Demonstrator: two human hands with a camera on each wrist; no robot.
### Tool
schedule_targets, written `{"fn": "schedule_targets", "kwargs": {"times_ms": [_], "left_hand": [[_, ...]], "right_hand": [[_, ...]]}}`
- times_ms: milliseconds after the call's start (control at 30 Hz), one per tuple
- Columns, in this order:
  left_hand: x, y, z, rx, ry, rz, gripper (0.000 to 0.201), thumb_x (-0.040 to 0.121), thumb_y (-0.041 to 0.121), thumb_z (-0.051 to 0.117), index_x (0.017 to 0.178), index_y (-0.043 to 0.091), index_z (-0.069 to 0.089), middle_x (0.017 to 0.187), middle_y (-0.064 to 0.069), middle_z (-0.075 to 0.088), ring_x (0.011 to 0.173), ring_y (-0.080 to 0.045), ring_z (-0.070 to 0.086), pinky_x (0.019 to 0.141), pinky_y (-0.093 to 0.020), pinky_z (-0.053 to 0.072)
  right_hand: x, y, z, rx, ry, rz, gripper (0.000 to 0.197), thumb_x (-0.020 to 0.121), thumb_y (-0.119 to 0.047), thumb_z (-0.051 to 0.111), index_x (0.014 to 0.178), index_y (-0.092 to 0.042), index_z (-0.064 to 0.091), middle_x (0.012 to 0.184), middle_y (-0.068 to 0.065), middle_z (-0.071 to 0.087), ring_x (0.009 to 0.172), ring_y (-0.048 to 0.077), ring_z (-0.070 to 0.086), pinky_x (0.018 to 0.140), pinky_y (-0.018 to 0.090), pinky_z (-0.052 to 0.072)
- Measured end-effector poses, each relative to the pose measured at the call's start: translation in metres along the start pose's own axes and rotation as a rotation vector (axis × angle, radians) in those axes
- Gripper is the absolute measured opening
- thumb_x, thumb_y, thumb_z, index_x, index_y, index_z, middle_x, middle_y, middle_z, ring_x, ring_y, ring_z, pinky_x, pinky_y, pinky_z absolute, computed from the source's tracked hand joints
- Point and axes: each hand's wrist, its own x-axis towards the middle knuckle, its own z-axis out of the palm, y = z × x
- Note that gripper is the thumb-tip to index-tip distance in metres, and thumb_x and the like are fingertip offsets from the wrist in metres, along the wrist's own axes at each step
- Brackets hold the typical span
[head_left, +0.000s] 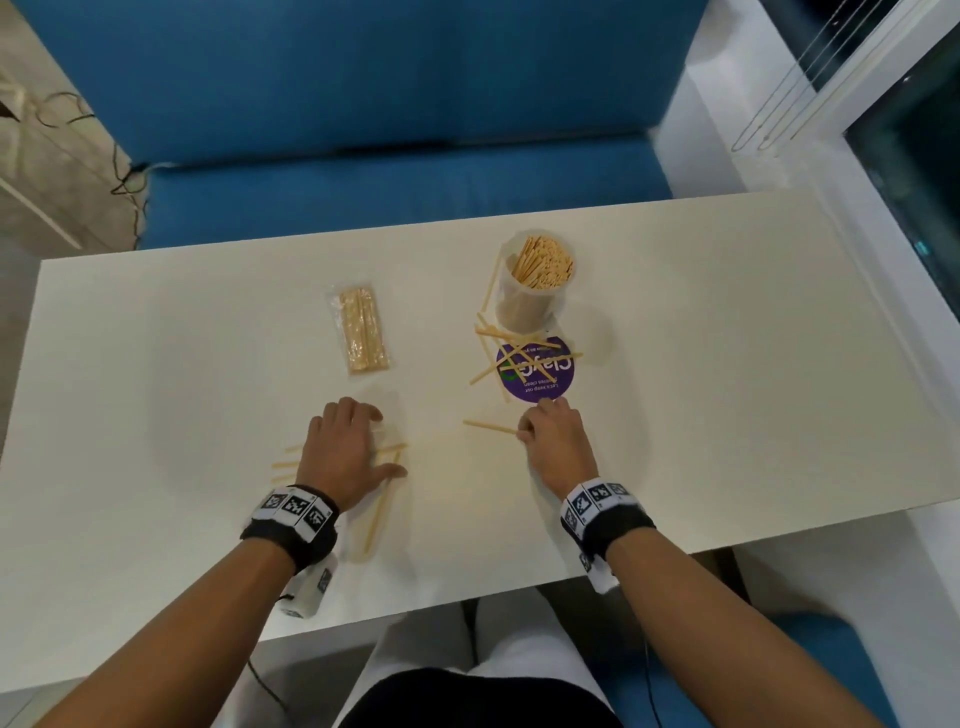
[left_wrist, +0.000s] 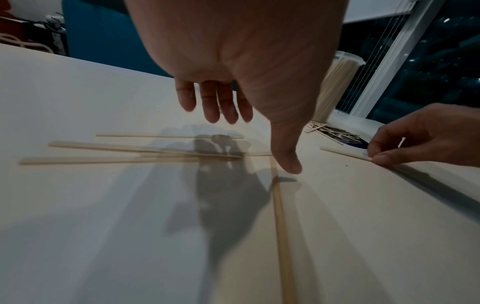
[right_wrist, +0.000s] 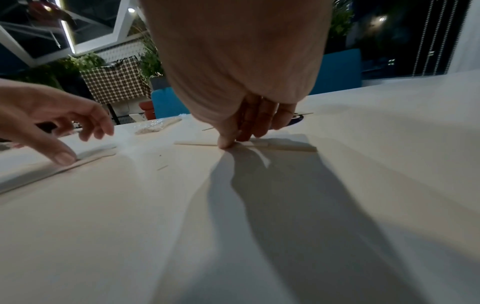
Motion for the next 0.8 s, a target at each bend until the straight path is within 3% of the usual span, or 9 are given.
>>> {"fn": "schedule_targets", "kwargs": {"times_ms": [200, 333, 433, 500, 600, 700, 800], "left_hand": [[-0.011, -0.016, 0.003, -0.133, -0.065, -0.128, 0.067, 0.072, 0.033, 0.090, 0.123, 0.001, 0.059, 0.118, -0.017, 0.057, 0.107, -0.035, 0.052, 0.090, -0.042, 0.046], [-0.010, -0.021, 0.004, -0.275, -0.065, -0.156, 0.035, 0.084, 0.017, 0.081, 0.112, 0.004, 0.065, 0.109, -0.012, 0.059, 0.105, -0.031, 0.055, 0.086, -0.038, 0.048], [-0.010, -0.025, 0.003, -0.283, -0.036, -0.138, 0.022, 0.086, 0.016, 0.079, 0.102, 0.007, 0.068, 0.098, -0.008, 0.061, 0.099, -0.031, 0.058, 0.080, -0.036, 0.047], [-0.013, -0.028, 0.002, -0.244, 0.019, -0.099, 0.030, 0.082, 0.021, 0.082, 0.103, 0.009, 0.066, 0.101, -0.008, 0.058, 0.098, -0.029, 0.054, 0.079, -0.036, 0.046], [-0.016, -0.035, 0.001, -0.224, 0.043, -0.077, 0.039, 0.079, 0.025, 0.085, 0.108, 0.009, 0.066, 0.105, -0.009, 0.058, 0.099, -0.029, 0.052, 0.083, -0.038, 0.047], [-0.017, -0.041, 0.003, -0.239, -0.025, -0.093, 0.021, 0.086, 0.023, 0.079, 0.099, 0.009, 0.071, 0.098, -0.009, 0.063, 0.100, -0.030, 0.052, 0.084, -0.037, 0.045], [-0.018, -0.044, 0.005, -0.231, -0.047, -0.101, 0.007, 0.090, 0.017, 0.074, 0.091, 0.010, 0.073, 0.093, -0.008, 0.063, 0.098, -0.029, 0.052, 0.080, -0.037, 0.044]], "right_hand": [[-0.006, -0.011, 0.004, -0.252, -0.101, 0.009, 0.010, 0.092, -0.014, 0.069, 0.100, -0.015, 0.064, 0.099, 0.004, 0.059, 0.093, 0.023, 0.054, 0.074, 0.034, 0.044], [-0.009, -0.024, -0.008, -0.030, -0.099, 0.080, 0.014, 0.100, -0.002, 0.051, 0.111, -0.010, 0.054, 0.104, 0.008, 0.057, 0.098, 0.027, 0.057, 0.083, 0.041, 0.046], [-0.010, -0.042, -0.009, 0.296, -0.143, 0.152, 0.016, 0.102, -0.001, 0.044, 0.103, -0.017, 0.047, 0.092, 0.008, 0.062, 0.084, 0.030, 0.062, 0.074, 0.049, 0.054], [-0.013, -0.059, -0.006, 0.408, -0.158, 0.150, 0.019, 0.100, 0.001, 0.043, 0.103, -0.018, 0.045, 0.091, 0.011, 0.062, 0.082, 0.031, 0.061, 0.071, 0.050, 0.054], [-0.016, -0.089, -0.001, 0.490, -0.201, 0.102, 0.017, 0.103, -0.005, 0.043, 0.114, -0.017, 0.047, 0.093, 0.011, 0.063, 0.082, 0.028, 0.061, 0.071, 0.045, 0.052], [-0.013, -0.112, 0.009, 0.555, -0.247, 0.039, 0.023, 0.100, -0.014, 0.057, 0.123, -0.018, 0.055, 0.085, -0.001, 0.057, 0.080, 0.018, 0.055, 0.074, 0.036, 0.046], [-0.007, -0.128, 0.020, 0.436, -0.290, -0.153, 0.024, 0.092, -0.016, 0.068, 0.116, -0.020, 0.068, 0.079, -0.010, 0.051, 0.088, 0.016, 0.047, 0.080, 0.033, 0.040]]}}
